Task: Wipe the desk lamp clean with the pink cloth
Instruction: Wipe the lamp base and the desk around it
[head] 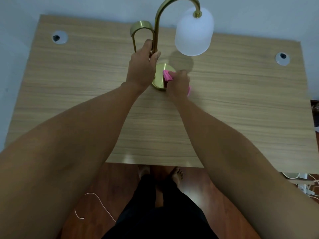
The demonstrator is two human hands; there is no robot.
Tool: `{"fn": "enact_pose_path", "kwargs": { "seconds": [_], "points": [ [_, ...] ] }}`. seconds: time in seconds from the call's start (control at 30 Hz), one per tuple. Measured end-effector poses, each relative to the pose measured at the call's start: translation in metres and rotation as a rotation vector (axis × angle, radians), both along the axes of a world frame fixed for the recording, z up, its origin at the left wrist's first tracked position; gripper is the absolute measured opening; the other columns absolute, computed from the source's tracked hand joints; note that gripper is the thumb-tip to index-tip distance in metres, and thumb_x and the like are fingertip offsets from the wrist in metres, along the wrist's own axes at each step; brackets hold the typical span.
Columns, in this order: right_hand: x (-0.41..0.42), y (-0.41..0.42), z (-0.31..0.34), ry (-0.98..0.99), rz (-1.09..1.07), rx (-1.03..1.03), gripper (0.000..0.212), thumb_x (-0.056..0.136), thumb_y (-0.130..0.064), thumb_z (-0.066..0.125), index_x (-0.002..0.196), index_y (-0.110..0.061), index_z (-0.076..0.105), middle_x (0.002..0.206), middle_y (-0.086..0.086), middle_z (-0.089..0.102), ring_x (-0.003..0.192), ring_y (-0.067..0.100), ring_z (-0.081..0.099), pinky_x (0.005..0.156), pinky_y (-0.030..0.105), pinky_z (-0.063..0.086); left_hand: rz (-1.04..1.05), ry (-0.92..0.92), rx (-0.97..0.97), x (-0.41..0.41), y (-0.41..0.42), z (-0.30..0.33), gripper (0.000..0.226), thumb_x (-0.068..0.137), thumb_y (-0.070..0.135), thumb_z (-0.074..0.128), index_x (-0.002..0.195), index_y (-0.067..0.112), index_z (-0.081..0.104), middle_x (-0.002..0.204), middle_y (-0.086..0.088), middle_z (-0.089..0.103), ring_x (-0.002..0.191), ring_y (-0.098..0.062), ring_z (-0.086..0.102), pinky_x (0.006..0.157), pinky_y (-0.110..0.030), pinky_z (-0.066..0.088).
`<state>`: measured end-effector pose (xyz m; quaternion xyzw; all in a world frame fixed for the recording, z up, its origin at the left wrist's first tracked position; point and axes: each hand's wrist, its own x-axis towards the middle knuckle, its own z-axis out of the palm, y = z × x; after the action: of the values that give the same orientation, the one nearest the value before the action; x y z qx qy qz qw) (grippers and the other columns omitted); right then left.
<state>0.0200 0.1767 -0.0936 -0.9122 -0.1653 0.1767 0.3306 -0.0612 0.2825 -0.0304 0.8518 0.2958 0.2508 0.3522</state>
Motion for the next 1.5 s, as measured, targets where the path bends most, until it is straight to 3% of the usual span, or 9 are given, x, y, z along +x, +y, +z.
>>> {"fn": "enact_pose_path", "kwargs": {
  "seconds": [0.3, 0.47, 0.53, 0.67, 0.73, 0.83, 1.07, 1.37, 1.5],
  "points": [
    [-0.036, -0.021, -0.025, -0.167, 0.213, 0.036, 0.027, 0.091, 0.005, 0.066, 0.114, -0.001, 0.078, 0.116, 0.022, 0.065, 0.111, 0.043, 0.057, 0.092, 0.042, 0.045, -0.004, 0.032, 0.007, 0.000, -0.002, 0.003, 0.028, 0.105, 0.026, 0.051, 0.119, 0.003, 0.057, 0.089, -0.002, 0.065, 0.082, -0.022, 0.064, 0.071, -0.041, 0.053],
    [-0.037, -0.029, -0.023, -0.187, 0.412, 0.051, 0.025, 0.102, -0.010, 0.065, 0.122, 0.000, 0.075, 0.118, 0.019, 0.067, 0.114, 0.039, 0.058, 0.098, 0.046, 0.048, -0.006, 0.026, -0.001, -0.001, -0.003, 0.006, 0.030, 0.105, 0.027, 0.051, 0.122, 0.002, 0.057, 0.091, -0.002, 0.066, 0.084, -0.020, 0.064, 0.072, -0.039, 0.053],
    [-0.036, -0.032, -0.020, -0.115, 0.450, 0.082, 0.025, 0.099, -0.015, 0.070, 0.121, -0.005, 0.077, 0.119, 0.015, 0.068, 0.114, 0.030, 0.061, 0.102, 0.038, 0.049, -0.011, 0.026, -0.013, -0.002, -0.003, 0.007, 0.030, 0.105, 0.027, 0.051, 0.122, 0.003, 0.057, 0.091, -0.003, 0.067, 0.084, -0.021, 0.065, 0.073, -0.041, 0.054],
    [-0.026, -0.035, -0.010, -0.096, 0.025, 0.294, 0.034, 0.090, 0.008, 0.060, 0.116, -0.003, 0.079, 0.106, 0.016, 0.063, 0.097, 0.022, 0.056, 0.080, 0.006, 0.042, -0.014, 0.018, -0.007, -0.003, -0.002, 0.006, 0.029, 0.104, 0.027, 0.052, 0.118, 0.002, 0.057, 0.091, -0.012, 0.070, 0.084, -0.028, 0.066, 0.072, -0.045, 0.054],
    [-0.022, -0.030, -0.008, -0.163, 0.004, 0.299, 0.039, 0.085, 0.012, 0.056, 0.113, -0.001, 0.079, 0.102, 0.022, 0.061, 0.094, 0.030, 0.057, 0.081, 0.017, 0.045, -0.010, 0.016, -0.002, -0.003, -0.002, 0.006, 0.029, 0.104, 0.027, 0.052, 0.118, 0.002, 0.058, 0.089, -0.013, 0.070, 0.082, -0.029, 0.066, 0.071, -0.046, 0.054],
    [-0.022, -0.020, -0.009, -0.347, 0.391, 0.207, 0.021, 0.091, 0.003, 0.068, 0.107, 0.000, 0.081, 0.100, 0.021, 0.067, 0.098, 0.040, 0.061, 0.081, 0.040, 0.051, -0.010, 0.023, -0.011, -0.002, -0.003, 0.007, 0.029, 0.104, 0.027, 0.051, 0.117, 0.003, 0.058, 0.088, -0.013, 0.070, 0.081, -0.029, 0.066, 0.070, -0.047, 0.054],
    [-0.006, -0.024, -0.016, -0.706, 1.008, -0.118, 0.027, 0.097, -0.004, 0.065, 0.122, -0.003, 0.076, 0.124, 0.017, 0.070, 0.114, 0.037, 0.064, 0.097, 0.046, 0.056, -0.081, 0.062, 0.012, -0.002, 0.003, 0.009, 0.029, 0.105, 0.024, 0.050, 0.119, -0.001, 0.056, 0.093, -0.019, 0.069, 0.082, -0.033, 0.065, 0.073, -0.050, 0.052],
    [0.001, -0.063, -0.019, -0.791, 0.997, -0.239, 0.041, 0.114, -0.020, 0.036, 0.128, 0.005, 0.065, 0.128, 0.018, 0.065, 0.120, 0.035, 0.061, 0.104, 0.048, 0.053, -0.151, 0.145, -0.031, -0.004, 0.009, 0.019, 0.032, 0.103, 0.023, 0.047, 0.126, 0.002, 0.053, 0.099, -0.016, 0.071, 0.093, -0.033, 0.070, 0.084, -0.054, 0.055],
    [0.018, -0.082, -0.013, -0.524, 0.571, -0.214, 0.026, 0.104, -0.010, 0.045, 0.123, -0.004, 0.063, 0.129, 0.018, 0.057, 0.119, 0.035, 0.054, 0.098, 0.048, 0.050, -0.124, 0.155, -0.051, -0.004, 0.006, 0.020, 0.033, 0.104, 0.026, 0.047, 0.128, 0.004, 0.053, 0.103, -0.014, 0.071, 0.097, -0.031, 0.070, 0.087, -0.052, 0.056]
  ]
}}
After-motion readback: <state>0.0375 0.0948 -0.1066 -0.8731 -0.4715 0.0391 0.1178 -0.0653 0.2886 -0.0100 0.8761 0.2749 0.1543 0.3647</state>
